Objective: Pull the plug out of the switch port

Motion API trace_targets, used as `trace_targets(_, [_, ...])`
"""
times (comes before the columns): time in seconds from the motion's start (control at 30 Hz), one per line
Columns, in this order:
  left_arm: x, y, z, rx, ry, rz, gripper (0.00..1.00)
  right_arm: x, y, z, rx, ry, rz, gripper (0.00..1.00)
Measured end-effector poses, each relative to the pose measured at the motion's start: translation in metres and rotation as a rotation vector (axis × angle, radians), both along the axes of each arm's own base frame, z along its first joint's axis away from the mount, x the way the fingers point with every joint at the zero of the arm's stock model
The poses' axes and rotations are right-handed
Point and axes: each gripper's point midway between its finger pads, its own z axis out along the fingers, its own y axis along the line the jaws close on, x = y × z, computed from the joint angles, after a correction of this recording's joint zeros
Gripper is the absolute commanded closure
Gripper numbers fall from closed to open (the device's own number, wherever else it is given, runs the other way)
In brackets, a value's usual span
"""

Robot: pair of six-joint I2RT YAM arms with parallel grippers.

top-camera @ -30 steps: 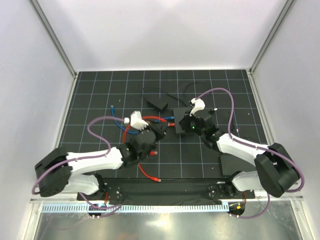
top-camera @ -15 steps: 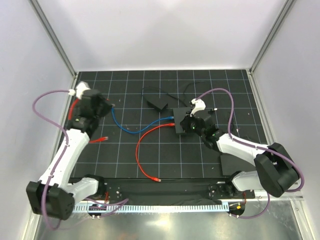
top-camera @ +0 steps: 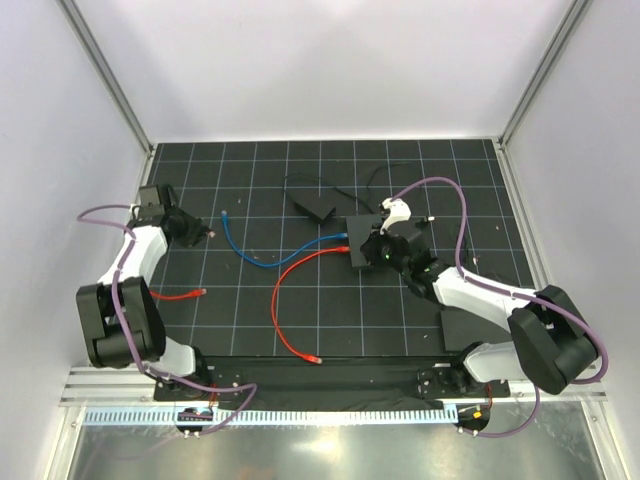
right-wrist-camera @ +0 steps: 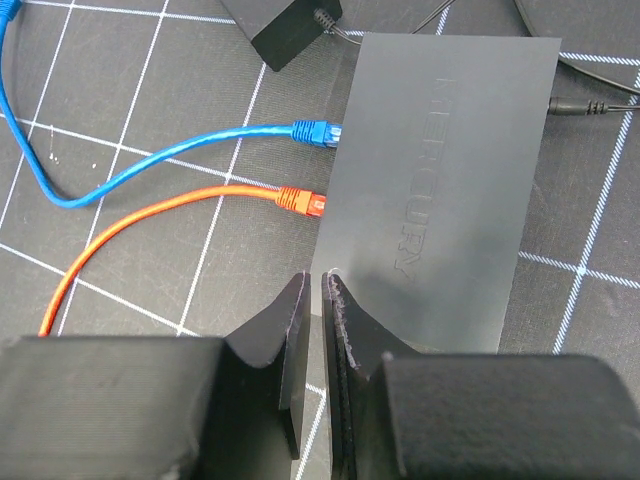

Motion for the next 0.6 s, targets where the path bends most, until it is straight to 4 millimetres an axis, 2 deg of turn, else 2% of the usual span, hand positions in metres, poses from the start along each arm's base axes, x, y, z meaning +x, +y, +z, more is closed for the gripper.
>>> trace_targets(0.07, [0.002,0.006,-0.011,-0.008,0.023,0.014,0.98,0.000,0.000,0.000,-0.001,0.001,0.000,0.82])
trace_targets(0.17, [0.004,0.016,-0.024,-0.011,0.050,0.039,0.90,-0.001,0.000,-0.001,-0.003,0.005,0.000,0.82])
trace_targets(0.27, [0.004,0.023,-0.028,-0.008,0.057,0.057,0.63,-0.001,-0.001,-0.004,-0.008,0.011,0.000,0.83])
trace_targets(0.3, [0.004,0.026,-0.027,-0.003,0.053,0.061,0.49,-0.001,-0.001,-0.005,-0.010,0.014,0.000,0.83])
trace_targets(0.4, [0.006,0.035,-0.024,0.015,0.037,0.084,0.35,-0.002,-0.001,-0.009,-0.017,0.024,-0.001,0.83])
trace_targets(0.5, [0.005,0.038,-0.014,0.035,0.009,0.097,0.34,-0.003,-0.002,-0.013,-0.025,0.037,0.000,0.82])
trace_targets(0.6, [0.005,0.038,0.011,0.049,-0.070,0.098,0.34,-0.004,-0.003,-0.016,-0.032,0.046,-0.002,0.83])
